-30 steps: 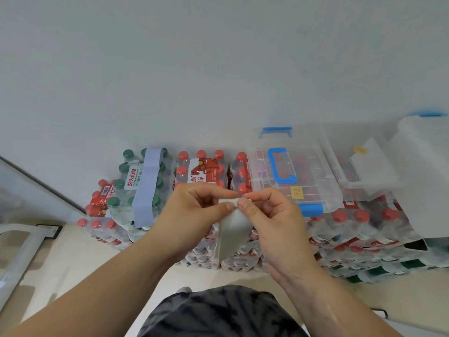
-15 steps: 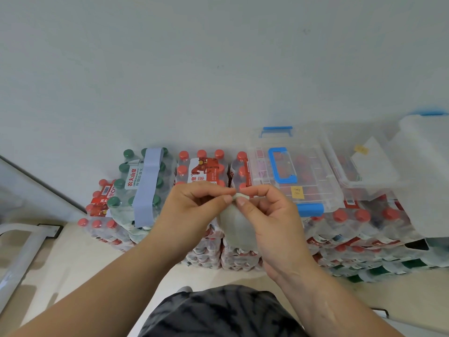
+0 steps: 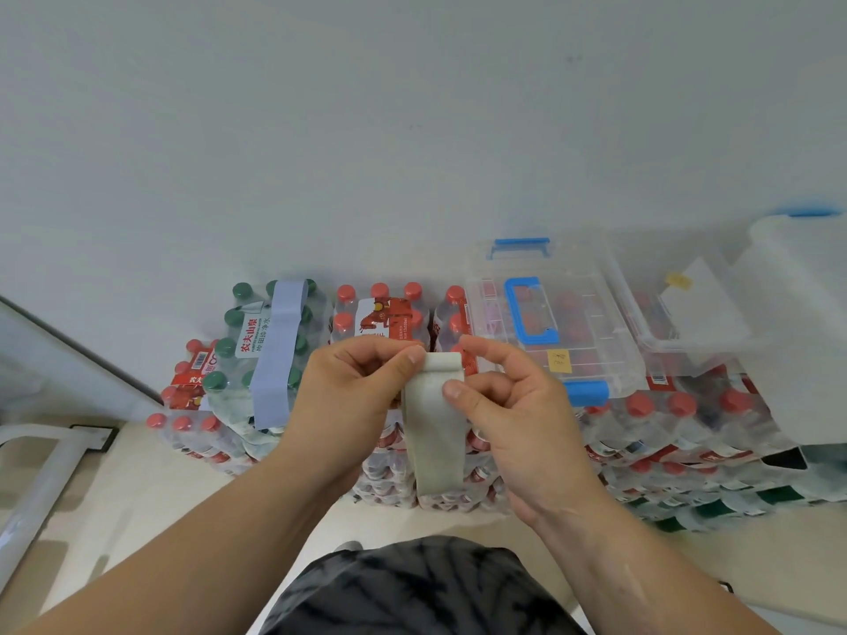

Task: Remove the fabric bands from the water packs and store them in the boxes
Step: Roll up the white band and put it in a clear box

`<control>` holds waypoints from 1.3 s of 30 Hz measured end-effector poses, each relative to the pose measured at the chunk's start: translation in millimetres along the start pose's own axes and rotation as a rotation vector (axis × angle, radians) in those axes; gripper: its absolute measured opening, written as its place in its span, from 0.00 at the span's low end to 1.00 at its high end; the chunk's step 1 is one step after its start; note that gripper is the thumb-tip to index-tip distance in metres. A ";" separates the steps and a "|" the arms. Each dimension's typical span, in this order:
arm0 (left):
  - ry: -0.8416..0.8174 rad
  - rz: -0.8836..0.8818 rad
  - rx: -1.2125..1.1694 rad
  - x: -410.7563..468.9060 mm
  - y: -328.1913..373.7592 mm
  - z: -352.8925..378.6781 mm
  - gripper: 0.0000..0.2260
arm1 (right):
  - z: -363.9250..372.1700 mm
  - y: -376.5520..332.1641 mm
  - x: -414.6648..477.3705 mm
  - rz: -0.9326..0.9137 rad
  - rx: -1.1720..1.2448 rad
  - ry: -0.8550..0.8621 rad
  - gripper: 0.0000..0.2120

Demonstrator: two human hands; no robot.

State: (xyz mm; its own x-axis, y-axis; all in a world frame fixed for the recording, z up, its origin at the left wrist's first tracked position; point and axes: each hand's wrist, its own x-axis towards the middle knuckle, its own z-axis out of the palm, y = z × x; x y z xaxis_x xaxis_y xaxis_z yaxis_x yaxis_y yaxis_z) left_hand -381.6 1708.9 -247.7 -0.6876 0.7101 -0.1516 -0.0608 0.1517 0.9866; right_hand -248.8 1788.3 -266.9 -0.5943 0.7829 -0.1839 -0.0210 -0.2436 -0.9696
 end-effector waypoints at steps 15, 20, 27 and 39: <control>-0.019 -0.084 -0.154 -4.5 5.3 -2.6 0.04 | -0.3 -9.3 3.8 0.023 -0.027 -0.029 0.16; -0.054 -0.055 -0.183 -4.5 6.5 -6.2 0.08 | 0.4 -8.5 7.0 0.003 -0.007 -0.033 0.15; -0.044 0.032 -0.083 -4.7 3.1 -7.7 0.07 | 0.5 -5.5 2.7 -0.007 -0.038 0.009 0.09; -0.121 0.010 -0.064 -7.8 2.0 -3.6 0.11 | -4.9 -3.8 3.7 -0.034 -0.097 0.070 0.09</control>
State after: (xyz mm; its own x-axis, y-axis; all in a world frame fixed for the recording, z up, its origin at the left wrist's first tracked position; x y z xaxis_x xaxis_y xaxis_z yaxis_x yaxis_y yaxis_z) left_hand -379.0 1701.2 -244.3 -0.5962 0.7897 -0.1445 -0.1033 0.1030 0.9893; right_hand -246.9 1795.0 -264.7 -0.5373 0.8286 -0.1576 0.0396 -0.1619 -0.9860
